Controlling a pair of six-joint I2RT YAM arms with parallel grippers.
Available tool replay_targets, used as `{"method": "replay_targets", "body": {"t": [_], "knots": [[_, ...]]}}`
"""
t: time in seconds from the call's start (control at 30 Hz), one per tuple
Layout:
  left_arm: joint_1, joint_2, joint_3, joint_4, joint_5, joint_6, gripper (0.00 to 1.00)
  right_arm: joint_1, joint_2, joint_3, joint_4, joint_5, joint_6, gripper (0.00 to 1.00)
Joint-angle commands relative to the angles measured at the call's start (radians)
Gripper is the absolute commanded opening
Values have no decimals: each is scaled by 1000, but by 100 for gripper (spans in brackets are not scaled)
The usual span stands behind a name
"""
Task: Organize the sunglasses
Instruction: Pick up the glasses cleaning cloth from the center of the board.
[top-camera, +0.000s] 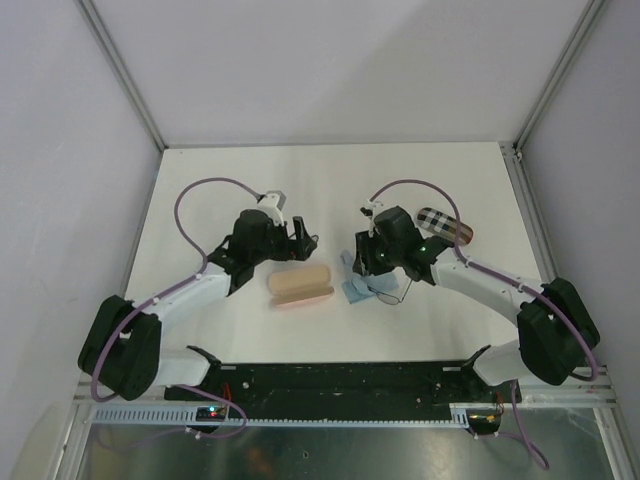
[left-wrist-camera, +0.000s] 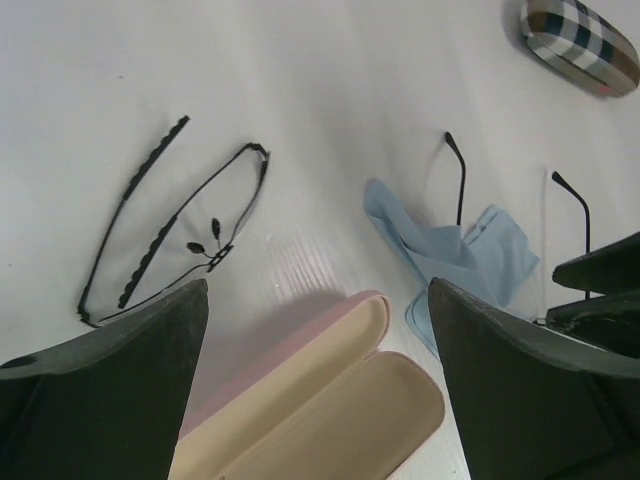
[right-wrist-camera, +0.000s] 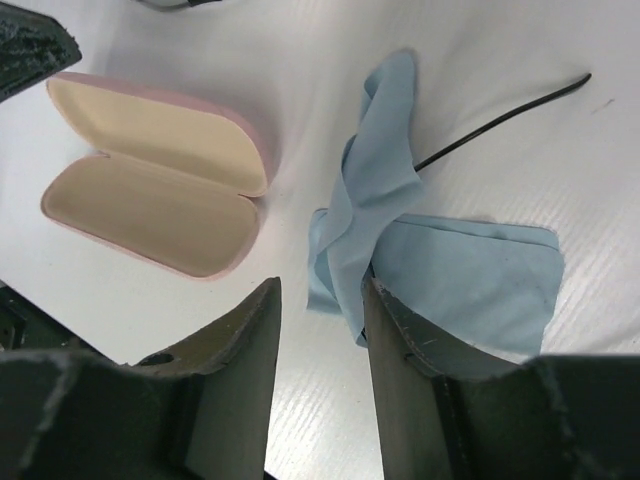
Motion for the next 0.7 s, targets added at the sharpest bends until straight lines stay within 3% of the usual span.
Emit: {"method": "replay_targets", "body": {"t": [0.0, 0.67], "knots": [[-37, -9, 36, -2, 10, 42, 93, 39, -14, -4, -18, 91, -39, 41], [-50, -144, -105, -31, -29, 13, 90, 94, 194, 110, 15, 127, -47, 37]]}}
